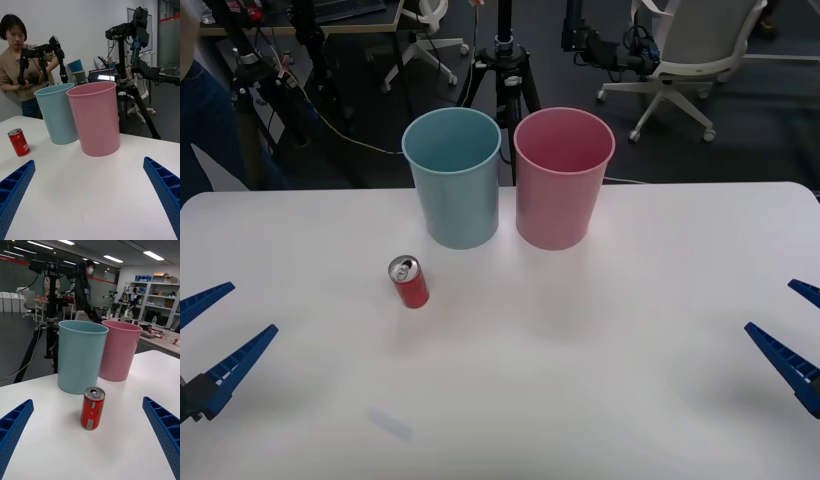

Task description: Grasp the object on the table and drop it into the matching bin: aluminum can to the light blue bin, PET bottle to the pink bin.

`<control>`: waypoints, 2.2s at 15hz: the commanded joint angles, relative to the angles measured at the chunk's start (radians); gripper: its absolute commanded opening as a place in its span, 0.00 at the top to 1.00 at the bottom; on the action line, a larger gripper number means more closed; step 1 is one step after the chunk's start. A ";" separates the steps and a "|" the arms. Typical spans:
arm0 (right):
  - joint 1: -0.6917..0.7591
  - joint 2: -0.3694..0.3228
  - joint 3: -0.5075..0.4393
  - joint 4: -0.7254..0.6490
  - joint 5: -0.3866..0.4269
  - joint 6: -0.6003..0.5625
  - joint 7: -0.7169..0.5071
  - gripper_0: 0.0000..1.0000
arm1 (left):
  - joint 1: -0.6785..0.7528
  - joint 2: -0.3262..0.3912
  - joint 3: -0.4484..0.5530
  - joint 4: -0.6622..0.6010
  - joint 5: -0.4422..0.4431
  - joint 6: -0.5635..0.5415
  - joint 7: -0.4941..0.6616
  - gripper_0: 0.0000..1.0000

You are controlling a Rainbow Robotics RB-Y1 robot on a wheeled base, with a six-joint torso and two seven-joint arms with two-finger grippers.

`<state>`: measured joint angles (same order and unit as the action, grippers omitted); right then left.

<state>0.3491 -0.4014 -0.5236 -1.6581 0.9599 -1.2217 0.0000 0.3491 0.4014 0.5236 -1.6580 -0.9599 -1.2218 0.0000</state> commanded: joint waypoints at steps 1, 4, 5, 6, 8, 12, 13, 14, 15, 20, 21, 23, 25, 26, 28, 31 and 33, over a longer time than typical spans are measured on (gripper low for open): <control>0.000 0.000 0.000 0.000 0.000 0.000 0.000 0.00 | -0.021 -0.009 -0.004 -0.002 0.001 -0.002 0.000 0.00; 0.000 0.000 0.000 0.000 0.000 0.000 0.000 0.00 | -0.050 0.005 -0.010 -0.008 0.001 -0.008 0.014 0.00; 0.000 0.000 0.000 0.000 0.000 0.000 0.000 0.00 | -0.053 0.005 -0.010 -0.003 0.001 -0.007 0.015 0.00; 0.000 0.000 0.000 0.000 0.000 0.000 0.000 0.00 | -0.058 0.005 -0.010 0.004 0.001 -0.007 0.015 0.00; 0.000 0.000 0.000 0.000 0.000 0.000 0.000 0.00 | -0.058 0.005 -0.010 0.006 -0.002 -0.005 0.012 0.00; 0.000 0.000 0.000 0.000 0.000 0.000 0.000 0.00 | -0.059 0.005 -0.031 0.023 -0.006 0.013 0.002 0.00; 0.000 0.000 0.000 0.000 0.000 0.000 0.000 0.00 | -0.059 0.005 -0.047 0.040 -0.008 0.021 -0.006 0.00; 0.000 0.000 0.000 0.000 0.000 0.000 0.000 0.00 | -0.059 0.007 -0.060 0.050 -0.006 0.027 -0.014 0.00; 0.000 0.000 0.000 0.000 0.000 0.000 0.000 0.00 | -0.061 0.008 -0.076 0.060 -0.006 0.033 -0.020 0.00; 0.000 0.000 0.000 0.000 0.000 0.000 0.000 0.00 | -0.067 0.020 -0.125 0.123 0.015 0.059 -0.124 0.00; 0.000 0.000 0.000 0.000 0.000 0.000 0.000 0.00 | -0.074 0.031 -0.142 0.155 0.036 0.059 -0.132 0.00; 0.000 0.000 0.000 0.000 0.000 0.000 0.000 0.00 | -0.096 0.046 -0.166 0.210 0.075 0.070 -0.212 0.00; 0.000 0.000 0.000 0.000 0.000 0.000 0.000 0.00 | -0.139 0.048 -0.205 0.285 0.096 0.079 -0.276 0.00; 0.000 0.000 0.000 0.000 0.000 0.000 0.000 0.00 | -0.162 0.048 -0.220 0.314 0.096 0.085 -0.296 0.00; 0.000 0.000 0.000 0.000 0.000 0.000 0.000 0.00 | -0.216 0.048 -0.269 0.396 0.107 0.102 -0.359 0.00; 0.000 0.000 0.000 0.000 0.000 0.000 0.000 0.00 | -0.266 0.048 -0.321 0.472 0.109 0.128 -0.431 0.00; 0.000 0.000 0.000 0.000 0.000 0.000 0.000 0.00 | -0.272 0.048 -0.352 0.478 0.107 0.171 -0.440 0.00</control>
<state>0.3490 -0.4014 -0.5236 -1.6580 0.9598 -1.2217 0.0000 0.0791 0.4495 0.1849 -1.1806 -0.8532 -1.0710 -0.4358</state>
